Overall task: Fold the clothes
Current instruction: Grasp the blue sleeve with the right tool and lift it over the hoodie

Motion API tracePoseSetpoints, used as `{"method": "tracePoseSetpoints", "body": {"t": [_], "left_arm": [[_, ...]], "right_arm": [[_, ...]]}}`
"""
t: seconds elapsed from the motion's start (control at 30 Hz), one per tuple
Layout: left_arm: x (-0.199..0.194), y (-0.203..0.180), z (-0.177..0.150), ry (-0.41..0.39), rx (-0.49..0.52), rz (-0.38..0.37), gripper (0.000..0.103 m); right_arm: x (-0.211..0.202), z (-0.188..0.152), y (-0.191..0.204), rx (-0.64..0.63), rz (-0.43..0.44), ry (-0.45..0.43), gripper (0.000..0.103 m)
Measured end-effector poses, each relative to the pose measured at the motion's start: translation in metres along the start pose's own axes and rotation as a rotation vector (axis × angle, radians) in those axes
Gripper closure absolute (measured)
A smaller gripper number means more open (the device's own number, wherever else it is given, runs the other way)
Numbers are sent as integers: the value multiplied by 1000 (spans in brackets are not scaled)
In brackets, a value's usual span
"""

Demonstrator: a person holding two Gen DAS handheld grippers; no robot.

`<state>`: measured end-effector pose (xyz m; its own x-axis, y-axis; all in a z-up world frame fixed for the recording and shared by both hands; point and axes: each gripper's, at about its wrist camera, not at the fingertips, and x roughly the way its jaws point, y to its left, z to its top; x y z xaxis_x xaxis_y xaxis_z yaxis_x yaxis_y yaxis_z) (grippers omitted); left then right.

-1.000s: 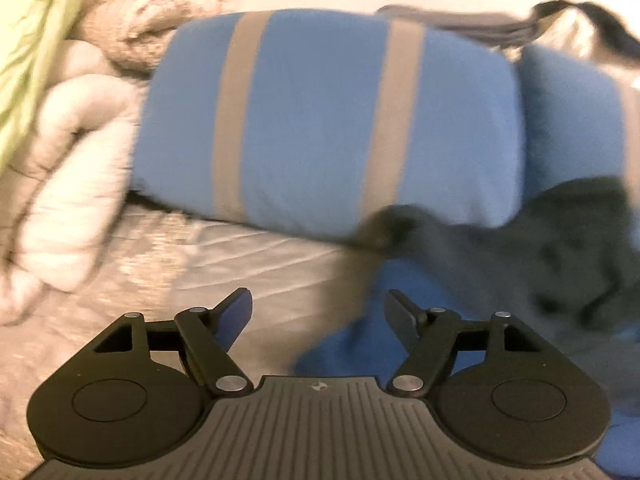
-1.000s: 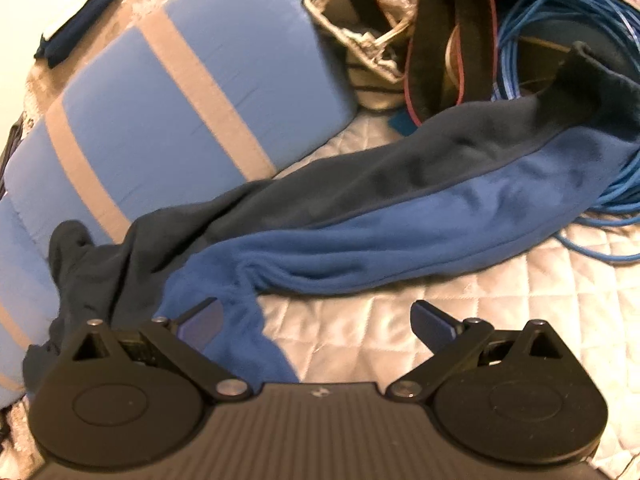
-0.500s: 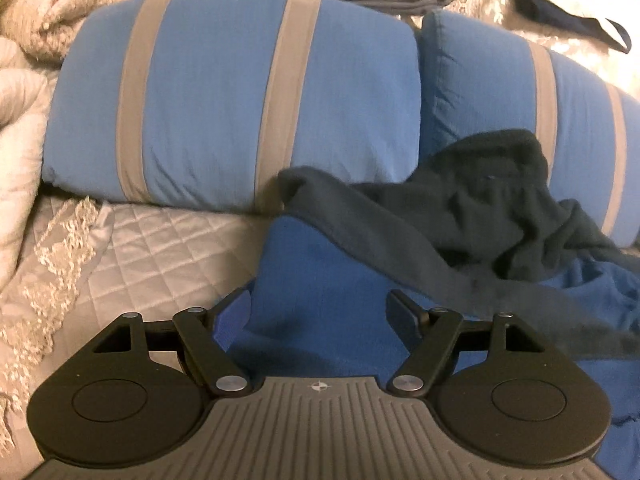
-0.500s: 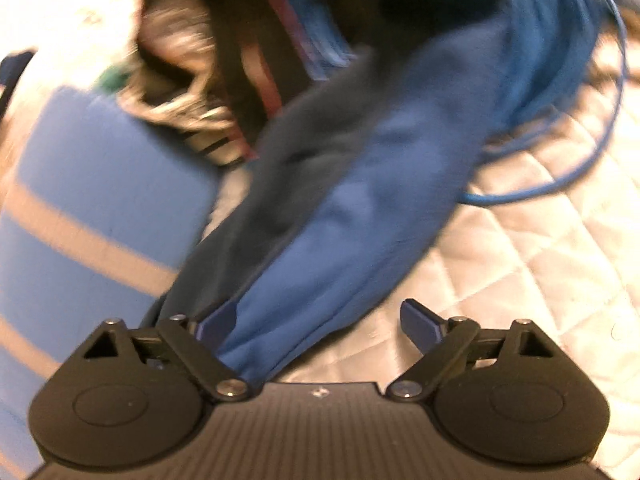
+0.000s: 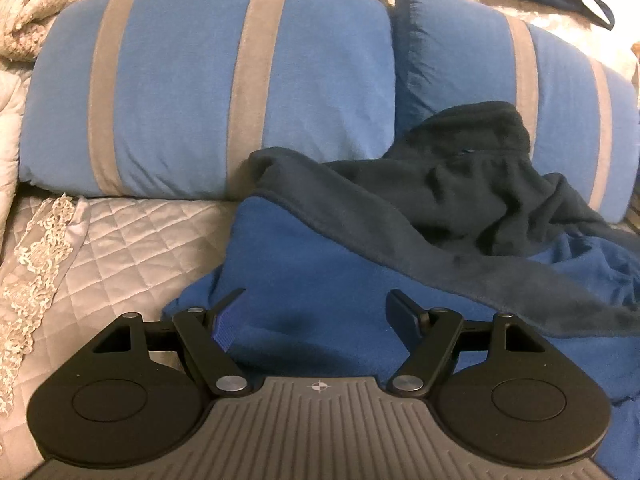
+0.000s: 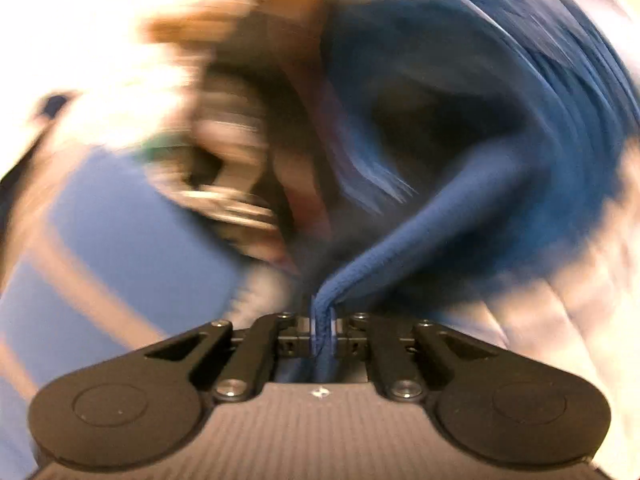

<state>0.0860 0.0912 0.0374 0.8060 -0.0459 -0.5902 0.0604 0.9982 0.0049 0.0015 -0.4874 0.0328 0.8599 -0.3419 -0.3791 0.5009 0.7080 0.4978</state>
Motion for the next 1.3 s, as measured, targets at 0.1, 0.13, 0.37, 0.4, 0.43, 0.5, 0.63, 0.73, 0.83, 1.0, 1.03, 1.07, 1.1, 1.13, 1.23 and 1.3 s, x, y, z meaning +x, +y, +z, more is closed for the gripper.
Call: {"method": "tracePoseSetpoints", "body": {"t": [0.1, 0.13, 0.37, 0.4, 0.43, 0.5, 0.63, 0.73, 0.83, 1.0, 1.03, 1.07, 1.1, 1.13, 1.23, 1.3], "left_arm": [[-3, -4, 1, -11, -1, -3, 29], [-4, -5, 2, -12, -6, -3, 29], [-36, -16, 3, -63, -30, -24, 29], [-40, -20, 2, -66, -27, -30, 29], [-44, -24, 0, -69, -24, -36, 29], [-49, -31, -3, -67, -16, -59, 29], [-53, -45, -9, -55, 32, -97, 29], [-50, -46, -11, -38, 37, -96, 29], [-46, -45, -12, -21, 33, -97, 29], [-46, -40, -12, -7, 21, -100, 29], [-46, -39, -12, -3, 24, -103, 29], [-45, -38, -12, 0, 24, -102, 29], [-45, -38, -12, 4, 24, -102, 29], [-44, -38, -12, 8, 25, -102, 29], [-41, -38, -14, 25, 25, -102, 29], [-42, -37, -14, 27, 25, -104, 29]], "right_arm": [[-31, -40, 83, -504, 271, 7, 97], [-42, -62, 104, -628, 351, 68, 97], [-105, -210, 172, -1305, 608, 350, 97], [-112, -225, 171, -1387, 597, 326, 97], [-118, -239, 169, -1467, 582, 298, 96], [-125, -259, 167, -1598, 525, 237, 90], [-151, -276, 165, -1710, 455, 150, 24], [-175, -266, 169, -1612, 497, 174, 19], [-180, -237, 169, -1396, 572, 246, 19], [-184, -195, 169, -1075, 664, 371, 16], [-181, -194, 169, -1063, 664, 405, 13], [-178, -194, 170, -1051, 664, 440, 9], [-175, -193, 171, -1039, 664, 474, 7], [-173, -201, 170, -1029, 627, 486, 7], [-166, -224, 164, -924, 477, 524, 4], [-159, -228, 147, -726, 349, 580, 2]]}}
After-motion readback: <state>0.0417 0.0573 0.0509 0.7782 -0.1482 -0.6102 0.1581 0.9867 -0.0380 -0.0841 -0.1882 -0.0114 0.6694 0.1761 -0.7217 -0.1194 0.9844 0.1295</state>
